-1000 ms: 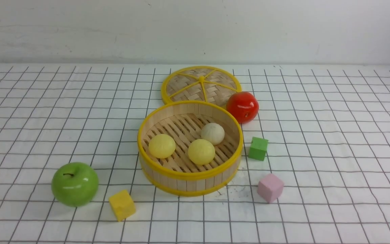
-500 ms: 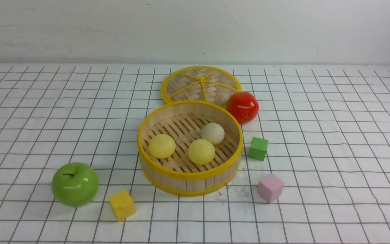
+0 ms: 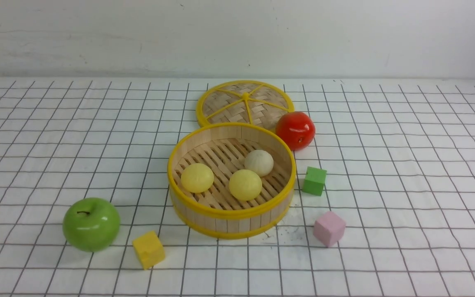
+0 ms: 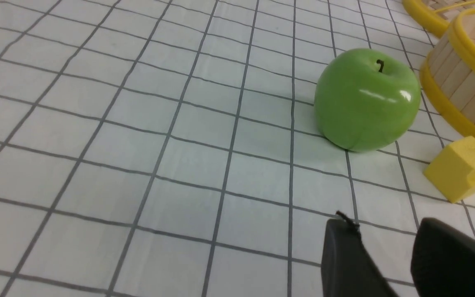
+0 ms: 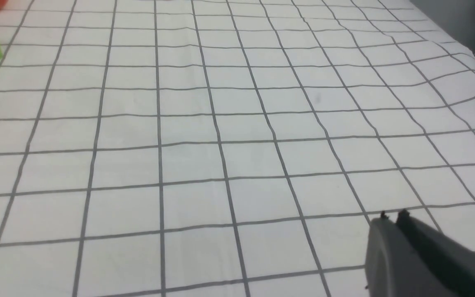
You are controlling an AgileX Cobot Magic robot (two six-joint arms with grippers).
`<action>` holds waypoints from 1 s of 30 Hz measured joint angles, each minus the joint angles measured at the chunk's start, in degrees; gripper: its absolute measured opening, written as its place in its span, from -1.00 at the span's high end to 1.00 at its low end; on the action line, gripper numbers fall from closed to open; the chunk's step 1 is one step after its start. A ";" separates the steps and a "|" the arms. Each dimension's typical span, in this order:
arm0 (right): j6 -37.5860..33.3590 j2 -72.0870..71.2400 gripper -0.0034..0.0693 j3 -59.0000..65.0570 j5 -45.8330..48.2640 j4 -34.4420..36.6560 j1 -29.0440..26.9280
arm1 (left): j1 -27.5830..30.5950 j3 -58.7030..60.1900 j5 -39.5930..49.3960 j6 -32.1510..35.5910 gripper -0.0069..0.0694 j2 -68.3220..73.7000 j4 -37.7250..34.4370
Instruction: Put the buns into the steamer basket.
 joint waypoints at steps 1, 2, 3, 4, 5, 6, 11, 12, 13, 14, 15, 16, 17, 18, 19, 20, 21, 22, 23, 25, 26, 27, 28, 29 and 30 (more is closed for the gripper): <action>0.00 0.00 0.84 0.01 0.00 0.00 0.00 | -0.25 0.00 0.00 0.00 0.19 0.00 0.00; 0.00 0.00 0.83 0.01 0.00 0.00 0.00 | -0.61 0.00 0.00 0.00 0.19 0.00 0.00; 0.00 0.00 0.83 0.01 0.00 0.00 0.00 | -0.61 0.00 0.00 0.00 0.19 0.00 0.00; 0.00 0.00 0.83 0.01 0.00 0.00 0.00 | -0.69 0.00 0.00 0.00 0.19 0.00 0.00; 0.00 0.00 0.82 0.01 0.00 0.00 0.00 | -0.69 0.00 0.00 0.00 0.19 0.00 0.00; 0.00 0.00 0.82 0.01 0.00 0.00 0.00 | -0.69 0.00 0.00 0.00 0.19 0.00 0.00; 0.00 0.00 0.80 0.01 0.00 0.00 0.00 | -0.69 0.00 -0.05 0.00 0.19 0.00 0.00; 0.00 0.00 0.80 0.01 0.00 0.00 0.00 | -0.69 0.00 -0.05 0.00 0.19 0.00 0.00; 0.00 0.00 0.80 0.01 0.00 0.00 0.00 | -0.69 0.00 -0.05 0.00 0.19 0.00 0.00; 0.00 0.00 0.79 0.01 0.00 0.00 0.00 | -0.69 0.00 -0.05 0.00 0.19 0.00 0.00; 0.00 0.00 0.79 0.01 0.00 0.00 0.00 | -0.69 0.00 -0.05 0.00 0.19 0.00 0.00; 0.00 0.00 0.78 0.01 0.00 0.00 0.00 | -0.69 0.00 -0.05 0.00 0.19 0.00 0.00; 0.00 0.00 0.78 0.01 0.00 0.00 0.00 | -0.69 0.00 -0.05 0.00 0.19 0.00 0.00; 0.00 0.00 0.78 0.01 0.00 0.00 0.00 | -0.69 0.00 -0.05 0.00 0.19 0.00 0.00; 0.00 0.00 0.77 0.01 0.00 0.00 0.00 | -0.69 0.00 -0.05 0.00 0.19 0.00 0.00; 0.00 0.00 0.77 0.01 0.00 0.00 0.00 | -0.69 0.00 -0.05 0.00 0.19 0.00 0.00; 0.00 0.00 0.77 0.06 0.00 0.00 0.00 | -0.69 0.00 -0.05 0.00 0.19 0.00 0.00; 0.00 0.00 0.76 0.06 0.00 0.00 0.00 | -0.69 0.00 -0.05 0.00 0.19 0.00 0.00; 0.00 0.00 0.76 0.06 0.00 -0.05 0.00 | -0.69 0.00 -0.05 0.00 0.19 0.00 0.00; 0.00 0.00 0.75 0.06 0.00 -0.05 0.00 | -0.69 0.00 -0.05 0.00 0.19 0.00 0.00; 0.00 0.00 0.75 0.06 0.00 -0.12 0.00 | -0.69 0.00 -0.09 0.00 0.19 0.00 0.00; 0.00 0.00 0.75 0.06 0.00 -0.17 0.00 | -0.69 0.00 -0.09 0.00 0.19 0.00 0.00; 0.00 0.00 0.74 0.06 0.00 -0.16 0.00 | -0.69 0.00 -0.15 0.00 0.19 0.00 0.00; 0.00 0.00 0.74 0.06 0.00 -0.16 0.00 | -0.69 0.00 -0.17 0.00 0.19 0.00 0.00; 0.00 0.00 0.73 0.06 0.00 -0.16 0.00 | -0.69 0.00 -0.32 0.00 0.19 0.00 0.00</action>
